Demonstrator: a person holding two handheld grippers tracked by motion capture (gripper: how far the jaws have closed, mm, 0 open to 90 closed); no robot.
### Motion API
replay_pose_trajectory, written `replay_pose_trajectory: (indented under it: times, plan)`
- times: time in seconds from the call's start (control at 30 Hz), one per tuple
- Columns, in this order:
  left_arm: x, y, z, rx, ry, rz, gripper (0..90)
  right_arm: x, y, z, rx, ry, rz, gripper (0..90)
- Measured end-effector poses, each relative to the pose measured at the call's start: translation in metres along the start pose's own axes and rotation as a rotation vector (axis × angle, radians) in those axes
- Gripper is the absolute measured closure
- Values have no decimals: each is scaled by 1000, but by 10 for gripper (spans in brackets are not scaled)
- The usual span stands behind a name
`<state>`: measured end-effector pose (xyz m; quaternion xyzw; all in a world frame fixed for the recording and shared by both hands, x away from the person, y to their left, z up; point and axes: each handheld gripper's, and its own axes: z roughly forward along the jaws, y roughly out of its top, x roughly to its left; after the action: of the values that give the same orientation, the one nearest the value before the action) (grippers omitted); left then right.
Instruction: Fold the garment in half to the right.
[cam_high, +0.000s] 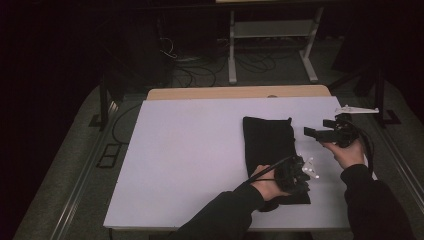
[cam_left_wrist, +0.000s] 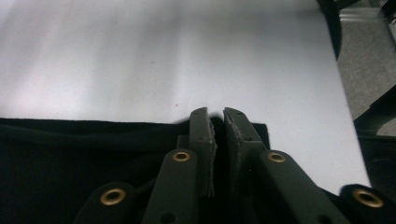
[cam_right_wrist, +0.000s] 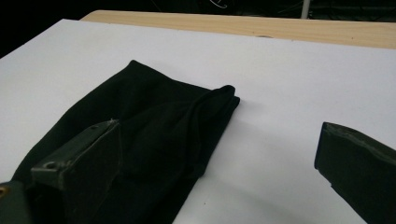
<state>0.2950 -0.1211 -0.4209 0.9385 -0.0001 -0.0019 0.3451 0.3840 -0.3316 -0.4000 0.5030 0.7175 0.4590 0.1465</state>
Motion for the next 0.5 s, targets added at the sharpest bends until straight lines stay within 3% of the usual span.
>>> replay_pose_trajectory:
  times: [0.13, 0.33, 0.4, 0.5]
  plan:
    - [0, 1, -2, -57, -17, -45, 729, -2, -3, -3, -3, 6, 8, 1]
    - [1, 2, -10, -75, -5, -63, 568, -1, -6, -8, 4, 5, 2, 0]
    - [2, 1, -13, -83, -9, -86, 474, 0, -7, -9, 8, 3, -4, 0]
    - [4, 2, -18, -105, -29, -122, 413, 1, -9, -11, 17, 1, -18, 0]
